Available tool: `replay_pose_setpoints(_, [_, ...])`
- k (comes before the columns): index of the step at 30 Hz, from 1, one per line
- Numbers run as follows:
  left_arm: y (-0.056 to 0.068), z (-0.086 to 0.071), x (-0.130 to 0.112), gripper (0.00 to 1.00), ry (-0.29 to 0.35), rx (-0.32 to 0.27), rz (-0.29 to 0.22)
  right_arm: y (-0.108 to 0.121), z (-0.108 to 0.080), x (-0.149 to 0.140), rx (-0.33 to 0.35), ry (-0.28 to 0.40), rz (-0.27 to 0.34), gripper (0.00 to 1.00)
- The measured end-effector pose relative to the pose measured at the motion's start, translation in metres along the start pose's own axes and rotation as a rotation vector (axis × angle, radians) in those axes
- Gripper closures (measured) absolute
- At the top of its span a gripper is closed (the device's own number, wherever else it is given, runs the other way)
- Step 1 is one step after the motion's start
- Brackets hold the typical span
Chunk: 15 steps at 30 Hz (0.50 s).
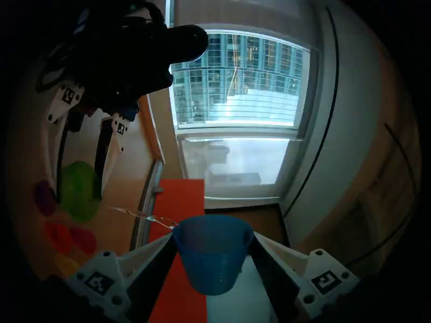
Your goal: Pour water
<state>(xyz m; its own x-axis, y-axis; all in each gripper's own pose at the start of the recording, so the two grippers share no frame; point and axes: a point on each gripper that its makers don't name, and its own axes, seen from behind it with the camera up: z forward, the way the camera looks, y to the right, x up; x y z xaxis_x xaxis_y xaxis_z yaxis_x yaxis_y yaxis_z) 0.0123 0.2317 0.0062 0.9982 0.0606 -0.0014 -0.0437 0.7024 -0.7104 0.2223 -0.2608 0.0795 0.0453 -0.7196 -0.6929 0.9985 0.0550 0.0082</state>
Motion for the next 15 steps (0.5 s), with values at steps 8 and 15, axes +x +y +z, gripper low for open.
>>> replay_pose_setpoints(8, [-0.001, -0.0005, 0.0024, 0.11, 0.004, 0.005, 0.0, 0.0041, -0.0001, 0.0032, -0.007, 0.002, -0.044, 0.09])
replay_pose_setpoints(15, [-0.0023, -0.0002, 0.0042, 0.11, 0.009, 0.009, 0.001, 0.0094, 0.0008, 0.0042, -0.016, 0.003, -0.08, 0.09])
